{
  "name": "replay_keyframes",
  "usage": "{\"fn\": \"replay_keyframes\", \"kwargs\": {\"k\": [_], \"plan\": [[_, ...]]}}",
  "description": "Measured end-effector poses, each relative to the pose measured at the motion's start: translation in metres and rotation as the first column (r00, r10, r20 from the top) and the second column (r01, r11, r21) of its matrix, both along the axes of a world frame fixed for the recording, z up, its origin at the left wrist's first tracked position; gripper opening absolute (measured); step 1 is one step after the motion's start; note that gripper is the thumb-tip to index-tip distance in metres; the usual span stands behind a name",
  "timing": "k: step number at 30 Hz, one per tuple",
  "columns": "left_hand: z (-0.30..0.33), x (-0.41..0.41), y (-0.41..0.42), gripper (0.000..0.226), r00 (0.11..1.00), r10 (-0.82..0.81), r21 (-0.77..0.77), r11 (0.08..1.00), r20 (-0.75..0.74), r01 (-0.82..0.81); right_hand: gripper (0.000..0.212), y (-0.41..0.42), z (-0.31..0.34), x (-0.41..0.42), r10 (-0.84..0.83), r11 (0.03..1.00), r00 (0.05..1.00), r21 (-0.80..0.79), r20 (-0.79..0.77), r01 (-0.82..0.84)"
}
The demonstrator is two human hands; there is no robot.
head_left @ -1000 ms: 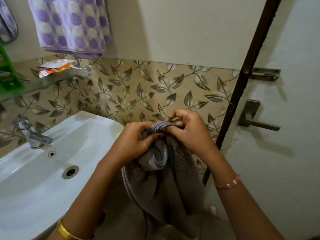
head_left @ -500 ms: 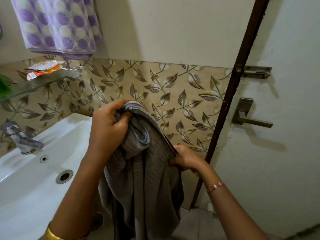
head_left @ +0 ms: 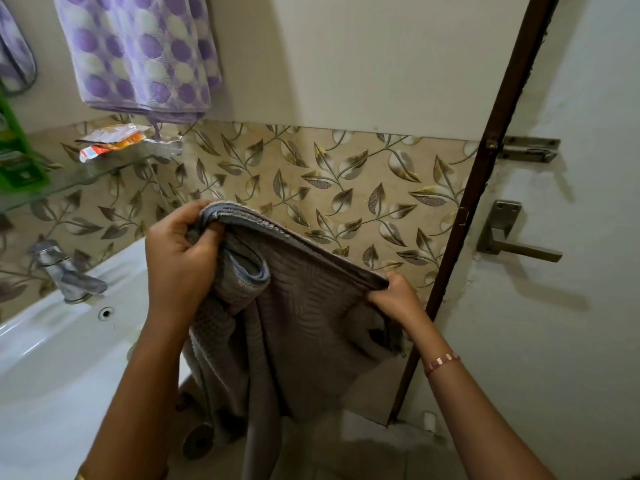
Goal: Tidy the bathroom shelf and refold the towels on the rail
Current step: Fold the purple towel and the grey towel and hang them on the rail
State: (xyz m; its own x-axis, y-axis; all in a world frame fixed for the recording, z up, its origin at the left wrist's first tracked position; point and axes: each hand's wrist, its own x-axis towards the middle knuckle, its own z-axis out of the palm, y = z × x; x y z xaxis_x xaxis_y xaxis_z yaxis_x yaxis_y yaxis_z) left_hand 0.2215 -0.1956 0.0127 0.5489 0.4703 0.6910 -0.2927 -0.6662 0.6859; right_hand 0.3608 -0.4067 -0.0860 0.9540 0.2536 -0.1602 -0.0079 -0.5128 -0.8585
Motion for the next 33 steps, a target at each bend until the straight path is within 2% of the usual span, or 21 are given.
{"fn": "replay_keyframes", "kwargs": {"k": [2,3,6,8,9,11,13,14,16,18,21,24,26,28,30,33], "plan": [[-0.008,0.003,0.007,0.025,0.998,0.042,-0.022,0.999,-0.056,-0.043,0.011,-0.001,0.006,0.002,-0.084,0.996,0.990,0.011,0.116,0.084],[-0.014,0.005,0.012,0.025,0.992,0.073,-0.049,0.996,-0.107,-0.078,0.014,0.000,0.011,0.003,-0.100,0.995,0.980,0.013,0.170,0.099],[-0.034,0.008,0.027,0.024,0.944,0.159,-0.122,0.972,-0.289,-0.202,0.022,0.003,0.028,0.001,-0.055,0.998,0.954,0.052,0.295,0.042],[-0.041,0.007,0.029,0.036,0.912,0.139,-0.106,0.975,-0.386,-0.194,0.021,0.006,0.037,-0.006,-0.007,0.998,0.929,0.055,0.371,-0.015],[-0.042,0.006,0.026,0.048,0.902,0.100,-0.069,0.988,-0.419,-0.141,0.021,0.008,0.042,-0.011,0.015,0.998,0.914,0.056,0.405,-0.041],[-0.040,0.007,0.009,0.077,0.894,-0.065,-0.015,0.998,-0.443,0.065,0.022,0.015,0.053,-0.023,0.083,0.992,0.881,0.049,0.466,-0.119],[-0.041,0.009,-0.017,0.094,0.855,-0.269,-0.038,0.959,-0.443,0.282,0.018,0.025,0.063,-0.036,0.180,0.977,0.835,0.003,0.519,-0.212],[-0.045,0.012,-0.028,0.093,0.831,-0.332,-0.049,0.936,-0.446,0.348,0.018,0.028,0.068,-0.042,0.218,0.970,0.806,-0.028,0.550,-0.243],[-0.050,0.018,-0.044,0.070,0.832,-0.351,-0.038,0.927,-0.430,0.372,0.020,0.031,0.078,-0.053,0.284,0.952,0.756,-0.080,0.590,-0.296],[-0.051,0.022,-0.047,0.036,0.865,-0.312,-0.004,0.941,-0.392,0.338,0.020,0.028,0.085,-0.056,0.345,0.932,0.734,-0.118,0.585,-0.343],[-0.050,0.023,-0.043,0.019,0.887,-0.233,0.079,0.955,-0.398,0.286,0.021,0.019,0.082,-0.051,0.368,0.922,0.757,-0.109,0.540,-0.371],[-0.046,0.022,-0.044,0.027,0.921,-0.213,0.076,0.965,-0.325,0.250,0.033,0.012,0.066,-0.042,0.387,0.917,0.835,-0.071,0.391,-0.392],[-0.040,0.020,-0.045,0.032,0.939,-0.229,0.042,0.968,-0.257,0.248,0.043,0.004,0.053,-0.034,0.416,0.899,0.887,0.056,0.201,-0.435],[-0.035,0.019,-0.044,0.033,0.947,-0.232,0.024,0.970,-0.223,0.244,0.041,-0.007,0.045,-0.028,0.411,0.882,0.909,0.222,0.068,-0.415],[-0.031,0.020,-0.038,0.032,0.963,-0.181,0.025,0.982,-0.202,0.190,0.032,-0.018,0.043,-0.019,0.355,0.893,0.933,0.273,0.062,-0.358],[-0.029,0.021,-0.024,0.030,0.978,-0.071,0.012,0.997,-0.198,0.074,0.015,-0.028,0.042,-0.008,0.261,0.944,0.949,0.158,0.174,-0.289]]}}
